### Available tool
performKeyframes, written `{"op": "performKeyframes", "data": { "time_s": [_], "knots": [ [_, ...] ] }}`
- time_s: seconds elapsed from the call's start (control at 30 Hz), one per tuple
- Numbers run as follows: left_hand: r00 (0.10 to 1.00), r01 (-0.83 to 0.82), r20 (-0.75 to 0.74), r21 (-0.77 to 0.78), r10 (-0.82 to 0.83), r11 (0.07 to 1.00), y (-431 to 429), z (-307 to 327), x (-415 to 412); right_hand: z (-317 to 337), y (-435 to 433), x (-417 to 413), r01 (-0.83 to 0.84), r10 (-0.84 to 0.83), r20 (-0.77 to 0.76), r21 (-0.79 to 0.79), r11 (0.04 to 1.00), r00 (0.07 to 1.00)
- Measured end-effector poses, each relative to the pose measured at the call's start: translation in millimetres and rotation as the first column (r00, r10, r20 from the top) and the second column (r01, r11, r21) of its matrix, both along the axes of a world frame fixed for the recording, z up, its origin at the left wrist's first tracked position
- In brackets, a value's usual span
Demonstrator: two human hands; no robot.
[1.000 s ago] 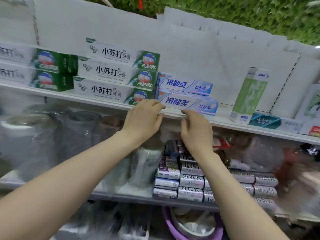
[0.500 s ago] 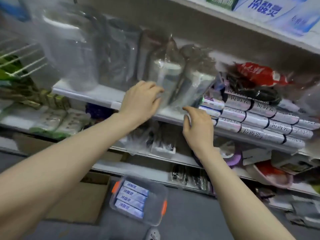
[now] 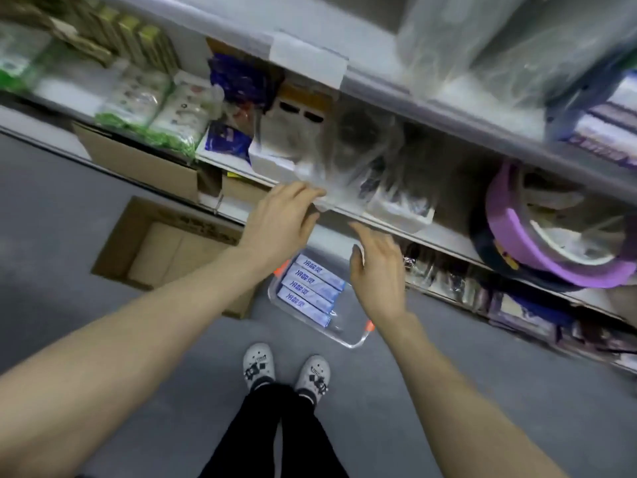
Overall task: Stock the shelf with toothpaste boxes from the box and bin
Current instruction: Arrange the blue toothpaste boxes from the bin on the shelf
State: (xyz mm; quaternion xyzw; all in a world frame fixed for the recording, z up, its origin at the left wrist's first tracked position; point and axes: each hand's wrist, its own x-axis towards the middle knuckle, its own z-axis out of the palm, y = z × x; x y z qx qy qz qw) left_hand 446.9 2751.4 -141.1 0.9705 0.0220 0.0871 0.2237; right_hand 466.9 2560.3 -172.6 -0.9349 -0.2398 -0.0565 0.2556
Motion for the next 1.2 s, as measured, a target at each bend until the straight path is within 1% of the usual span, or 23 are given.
{"op": "performKeyframes", "data": {
  "time_s": [0.13,0.3,0.4,0.47,0.53,0.63,0.73,0.87,1.03,1.2],
  "knots": [
    [0.994,-0.023,-0.108,-0.068,0.015,0.997,-9.9,-75.2,-12.5,-72.7,-5.3,-9.6,-0.014,0.014,-0.139,0.0,1.0,0.99],
    [0.965,-0.063,-0.261,-0.122,0.029,0.991,-23.0,-168.0,-30.3,-165.0,-23.0,-20.5,-0.002,-0.007,-0.253,-0.034,0.999,0.967],
    [0.95,-0.079,-0.312,-0.145,0.03,0.986,-30.8,-232.5,-41.2,-224.7,-34.7,-31.2,0.026,-0.044,-0.29,-0.064,0.998,0.956],
    [0.937,-0.089,-0.349,-0.164,0.026,0.983,-34.6,-262.6,-49.2,-251.6,-41.9,-38.5,0.028,-0.056,-0.315,-0.093,0.995,0.947],
    [0.926,-0.112,-0.374,-0.176,0.039,0.978,-40.5,-302.8,-54.5,-291.8,-50.6,-43.9,0.034,-0.073,-0.342,-0.119,0.992,0.937],
    [0.92,-0.129,-0.39,-0.208,0.039,0.97,-47.8,-349.2,-61.0,-340.8,-60.6,-47.2,0.042,-0.101,-0.382,-0.159,0.986,0.919],
    [0.919,-0.138,-0.391,-0.227,0.04,0.964,-53.7,-397.9,-63.6,-389.1,-66.6,-44.8,0.039,-0.117,-0.369,-0.213,0.976,0.922],
    [0.903,-0.128,-0.429,-0.225,0.019,0.966,-62.3,-454.5,-61.5,-446.7,-69.6,-31.8,0.033,-0.128,-0.401,-0.236,0.971,0.907],
    [0.901,-0.123,-0.434,-0.235,0.009,0.964,-69.9,-518.3,-50.0,-512.6,-67.6,-8.7,0.039,-0.155,-0.415,-0.274,0.961,0.896],
    [0.894,-0.129,-0.447,-0.224,0.016,0.966,-74.0,-573.7,-36.5,-574.5,-69.4,14.4,0.004,-0.17,-0.375,-0.404,0.915,0.911]
  ]
}}
